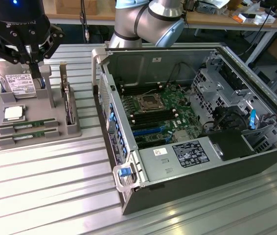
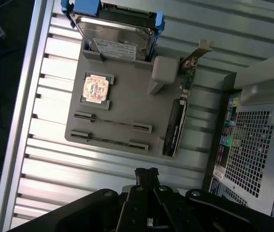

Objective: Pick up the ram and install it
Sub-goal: 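Pick up the ram and move it above insertion slot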

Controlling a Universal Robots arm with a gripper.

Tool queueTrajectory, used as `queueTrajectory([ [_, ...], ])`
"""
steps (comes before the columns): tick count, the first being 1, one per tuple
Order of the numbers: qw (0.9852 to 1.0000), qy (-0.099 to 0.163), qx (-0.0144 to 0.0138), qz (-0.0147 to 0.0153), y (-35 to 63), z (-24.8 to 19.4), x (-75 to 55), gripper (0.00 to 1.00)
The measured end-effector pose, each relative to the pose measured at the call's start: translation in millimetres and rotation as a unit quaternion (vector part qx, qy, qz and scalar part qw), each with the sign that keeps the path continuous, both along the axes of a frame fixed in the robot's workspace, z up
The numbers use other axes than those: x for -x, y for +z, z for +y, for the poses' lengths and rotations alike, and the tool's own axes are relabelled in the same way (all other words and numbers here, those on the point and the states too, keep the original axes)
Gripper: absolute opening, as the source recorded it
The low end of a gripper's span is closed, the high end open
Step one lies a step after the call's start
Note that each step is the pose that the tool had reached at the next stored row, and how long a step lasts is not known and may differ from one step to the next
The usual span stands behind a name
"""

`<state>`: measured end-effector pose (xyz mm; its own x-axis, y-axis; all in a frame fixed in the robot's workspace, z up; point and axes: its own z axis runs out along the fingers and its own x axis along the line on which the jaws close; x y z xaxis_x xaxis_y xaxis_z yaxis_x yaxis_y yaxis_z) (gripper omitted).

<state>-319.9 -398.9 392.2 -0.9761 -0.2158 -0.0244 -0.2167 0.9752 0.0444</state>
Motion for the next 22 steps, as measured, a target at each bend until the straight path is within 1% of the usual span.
queueTrajectory([
  [4, 0.9998, 0.018, 0.0000, 0.0000, 0.0, 0.0, 0.0, 0.11],
  [6, 0.9990, 0.045, 0.0000, 0.0000, 0.0, 0.0, 0.0, 0.11],
  [8, 0.9981, 0.062, 0.0000, 0.0000, 0.0, 0.0, 0.0, 0.11],
  [11, 0.9972, 0.074, 0.0001, 0.0000, 0.0, 0.0, 0.0, 0.11],
  [14, 0.9952, 0.098, 0.0002, 0.0000, 0.0, 0.0, 0.0, 0.11],
  [17, 0.9928, 0.119, 0.0003, 0.0000, 0.0, 0.0, 0.0, 0.11],
  [18, 0.9918, 0.128, 0.0004, 0.0000, 0.0, 0.0, 0.0, 0.11],
  [20, 0.9907, 0.136, 0.0003, 0.0000, 0.0, 0.0, 0.0, 0.11],
  [22, 0.9876, 0.157, 0.0004, 0.0000, 0.0, 0.0, 0.0, 0.11],
])
